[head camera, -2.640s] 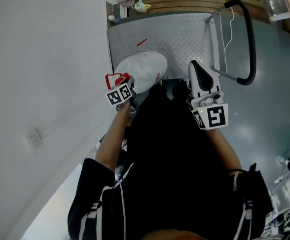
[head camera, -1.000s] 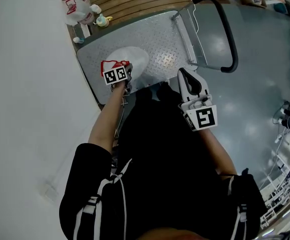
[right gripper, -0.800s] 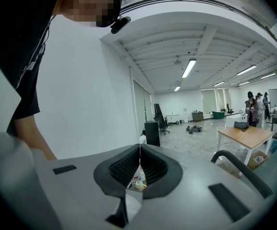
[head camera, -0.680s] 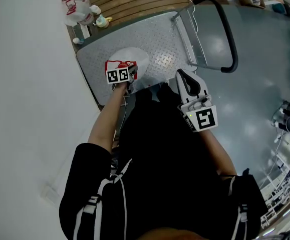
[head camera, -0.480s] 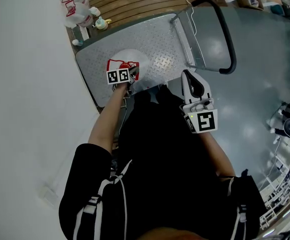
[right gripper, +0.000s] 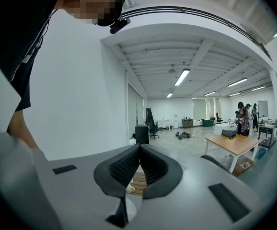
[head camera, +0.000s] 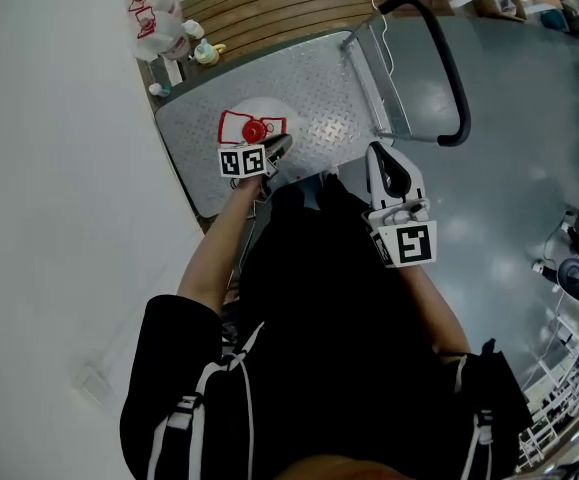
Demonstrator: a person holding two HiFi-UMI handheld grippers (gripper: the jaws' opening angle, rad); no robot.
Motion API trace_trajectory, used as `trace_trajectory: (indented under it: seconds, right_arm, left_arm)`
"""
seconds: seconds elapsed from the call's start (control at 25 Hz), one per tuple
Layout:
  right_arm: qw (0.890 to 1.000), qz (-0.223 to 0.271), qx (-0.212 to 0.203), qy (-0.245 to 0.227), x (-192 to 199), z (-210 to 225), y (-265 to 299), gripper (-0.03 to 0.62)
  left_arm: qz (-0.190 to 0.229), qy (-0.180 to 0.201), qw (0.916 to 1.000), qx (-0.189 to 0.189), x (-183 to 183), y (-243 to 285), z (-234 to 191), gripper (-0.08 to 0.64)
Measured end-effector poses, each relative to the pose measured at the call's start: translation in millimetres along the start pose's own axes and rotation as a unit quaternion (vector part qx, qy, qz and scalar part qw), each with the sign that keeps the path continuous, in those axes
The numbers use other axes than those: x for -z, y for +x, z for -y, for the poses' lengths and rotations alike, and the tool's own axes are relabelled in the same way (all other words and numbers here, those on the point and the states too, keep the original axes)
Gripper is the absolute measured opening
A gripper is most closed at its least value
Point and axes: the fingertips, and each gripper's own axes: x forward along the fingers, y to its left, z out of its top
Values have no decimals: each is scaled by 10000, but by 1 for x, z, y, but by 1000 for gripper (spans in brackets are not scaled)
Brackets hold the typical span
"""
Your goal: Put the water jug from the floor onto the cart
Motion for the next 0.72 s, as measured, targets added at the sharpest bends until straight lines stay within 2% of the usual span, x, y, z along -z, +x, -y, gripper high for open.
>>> trace_trajectory:
  seconds: [0.12,0.24,0.36,0.44,0.56,0.72]
  right_arm:
    - [10000,25,-12,37,3,0,-6,18]
    - [9998,197,-54,-12,-3,-4,-12,18]
    - [9995,295,-138,-51,-9,-7,-15,18]
    - [9993,315,-206,-40,-9,-6,-14,18]
    - [9990,307,-323,31,-9,-6,-9,18]
    - [9974,357,-618,43,-12,-26,1,18]
  left_arm:
    - [124,389,9991,143,1,-1,31,62]
    - [188,1015,9946,87,4,-6,60,62]
    - [399,1724,9840,-217,1,-17,86,62]
    - [636,2056,9760,-326,-4,-25,103,61]
    - [1051,2304,9665,-421,-15,-39,129,61]
    - [1684,2516,9501,-749,-28,-73,148,61]
